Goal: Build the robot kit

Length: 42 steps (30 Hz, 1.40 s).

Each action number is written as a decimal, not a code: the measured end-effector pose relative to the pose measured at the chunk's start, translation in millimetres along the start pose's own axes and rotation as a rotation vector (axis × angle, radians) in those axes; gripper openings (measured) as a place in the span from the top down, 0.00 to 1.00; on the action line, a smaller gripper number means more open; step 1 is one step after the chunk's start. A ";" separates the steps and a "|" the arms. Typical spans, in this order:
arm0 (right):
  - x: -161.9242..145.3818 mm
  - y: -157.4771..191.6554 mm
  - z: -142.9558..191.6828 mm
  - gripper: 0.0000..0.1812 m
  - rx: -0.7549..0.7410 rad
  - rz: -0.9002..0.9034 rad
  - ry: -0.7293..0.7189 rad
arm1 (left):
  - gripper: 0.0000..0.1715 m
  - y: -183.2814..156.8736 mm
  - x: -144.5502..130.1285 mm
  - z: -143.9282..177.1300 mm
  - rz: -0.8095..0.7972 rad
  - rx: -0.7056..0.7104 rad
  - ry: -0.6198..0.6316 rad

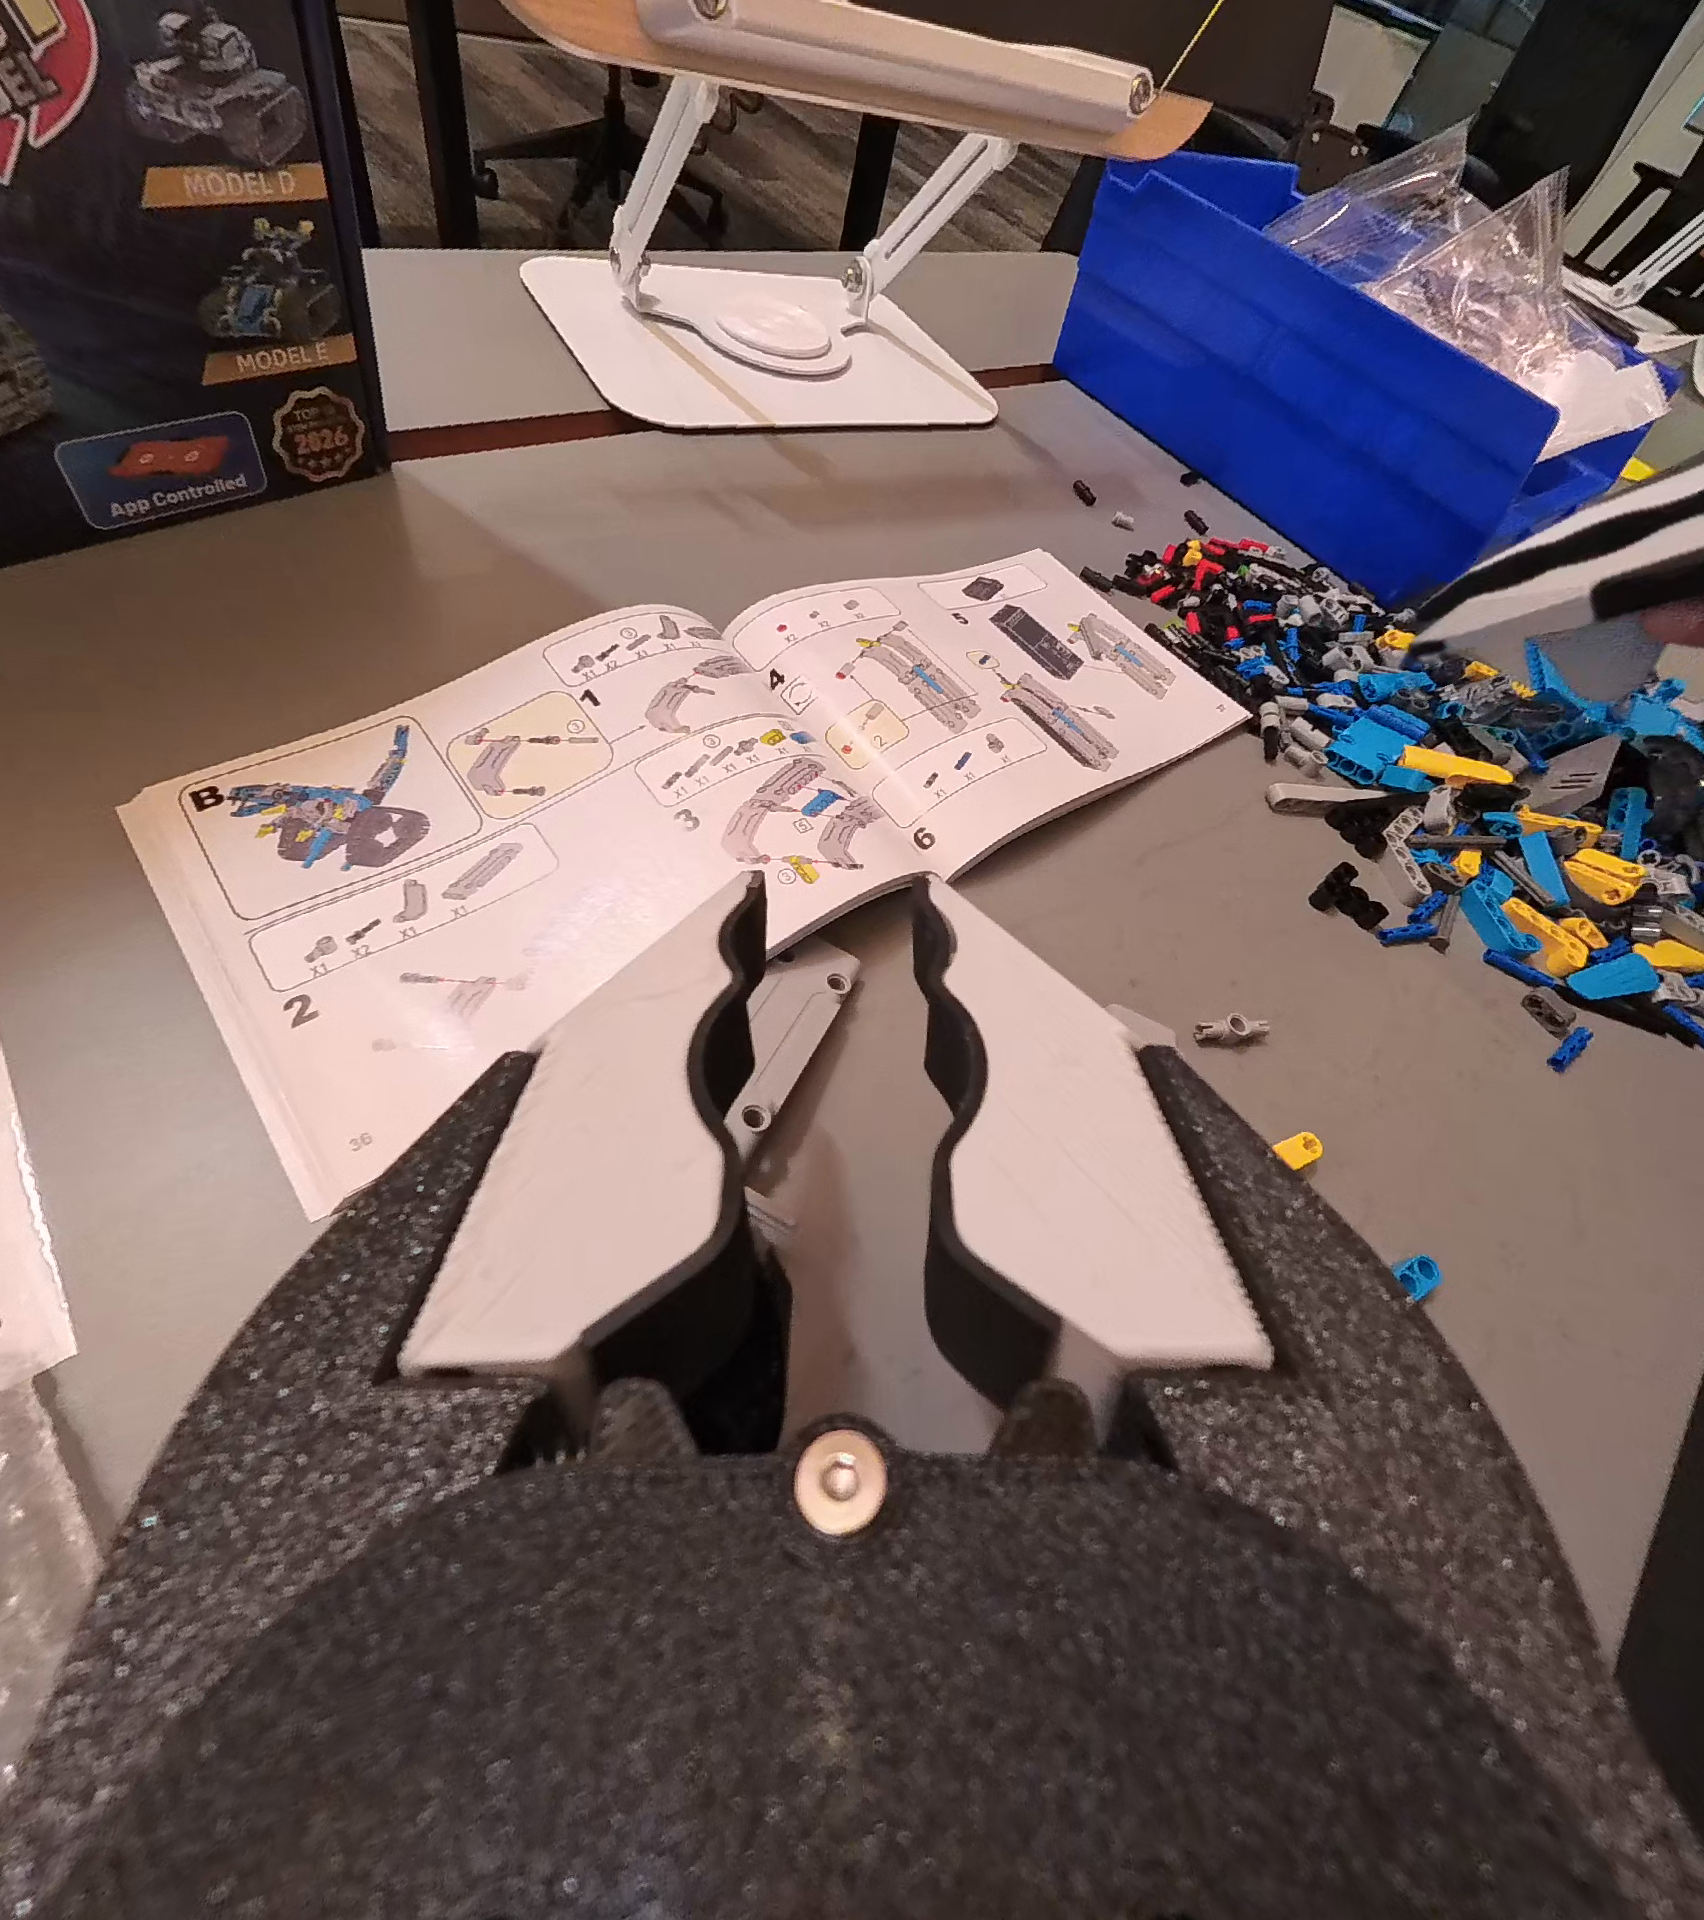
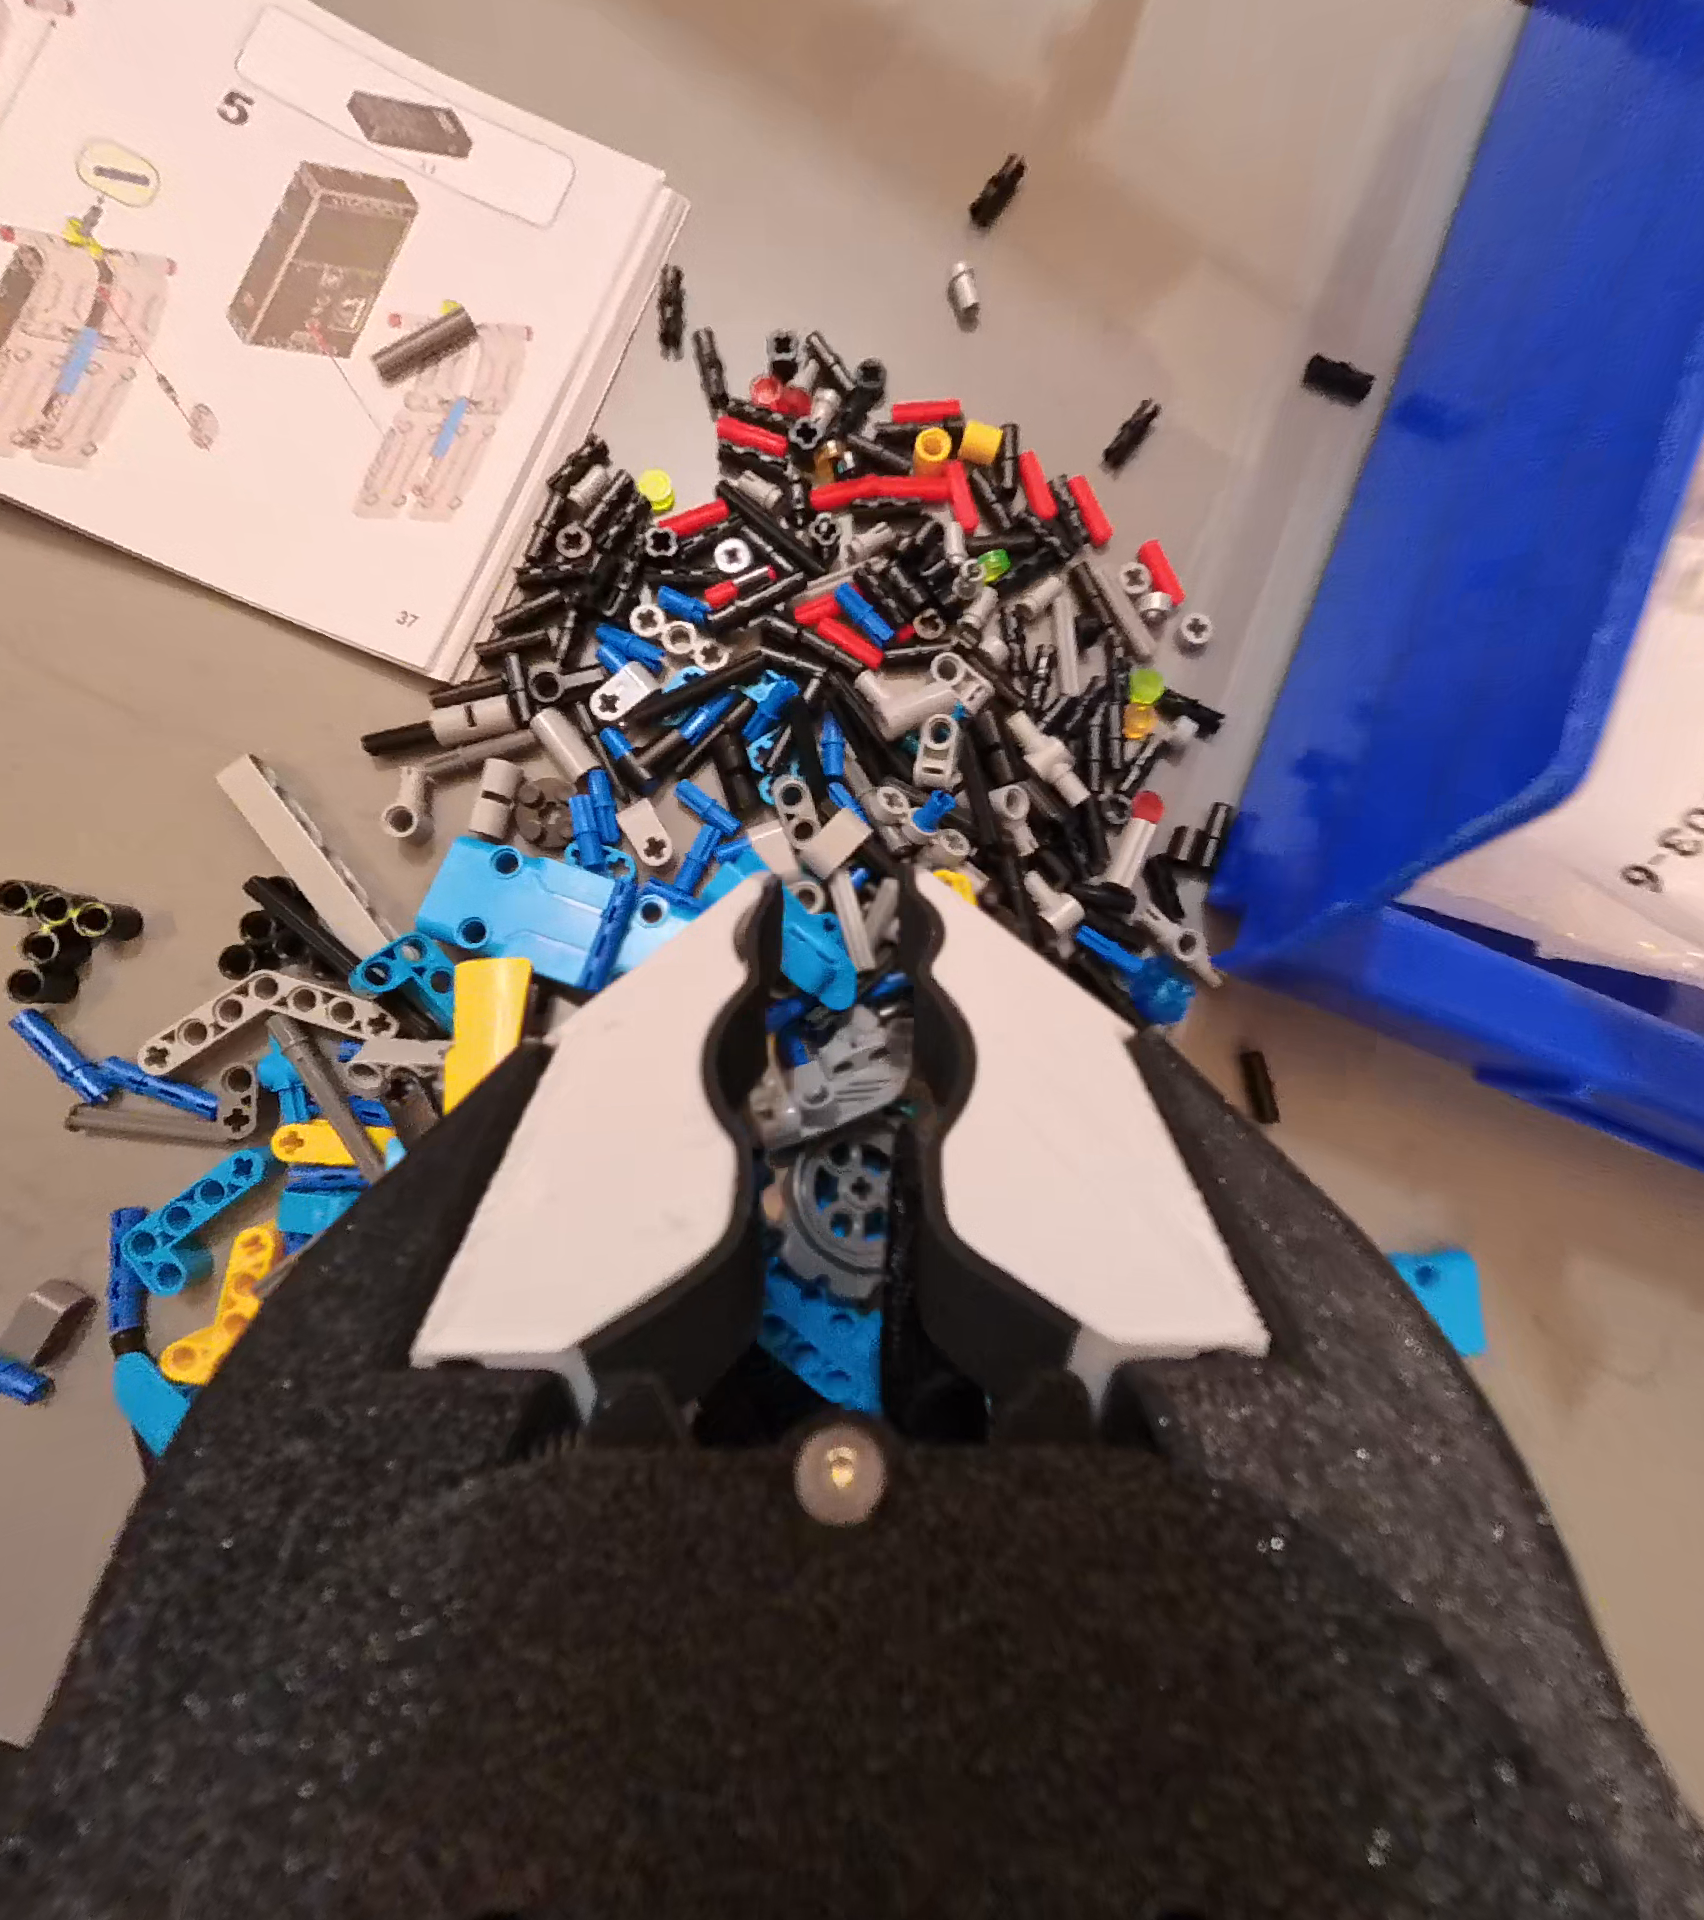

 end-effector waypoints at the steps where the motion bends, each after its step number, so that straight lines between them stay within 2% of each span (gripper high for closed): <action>1: 0.8 -2.7 2.6 0.89 -0.014 -0.005 -0.006 | 0.84 0.3 0.1 0.1 0.002 0.000 0.000; 8: -3.1 -34.6 8.6 0.89 -0.209 -0.048 -0.006 | 0.84 1.4 0.1 0.4 0.004 0.003 0.000; 12: 3.9 -35.3 8.1 0.88 -0.219 -0.085 -0.074 | 0.84 1.5 -0.1 0.1 0.006 0.002 0.002; 19: 23.9 -14.4 -7.4 0.88 -0.144 -0.028 -0.069 | 0.84 3.2 0.5 0.6 0.005 0.010 -0.002; 25: 40.3 -6.1 -16.0 0.88 -0.043 -0.060 -0.074 | 0.84 13.8 2.3 2.5 0.024 0.037 -0.011; 29: 45.5 -3.3 -20.5 0.87 -0.012 0.006 -0.056 | 0.84 18.6 3.2 3.6 0.039 0.044 -0.015; 32: 48.6 -5.1 -30.1 0.87 0.017 0.052 -0.025 | 0.84 16.8 3.1 3.3 0.045 0.032 -0.012; 38: 59.6 -15.7 -55.9 0.91 0.034 0.013 -0.023 | 0.84 13.2 1.2 1.9 0.023 0.031 -0.004; 42: 53.4 -25.0 -56.7 0.92 0.017 -0.010 -0.009 | 0.84 14.0 1.4 2.0 0.029 0.031 -0.005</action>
Point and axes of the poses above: each gripper's, where its closed fingertips meet, z back along the fingers, x out of its top, y = z × x across the jaws, the point moved 3 cm from there along z, back along the fingers, and after that the axes turned 13 degrees about x, right-handed, at the moved point
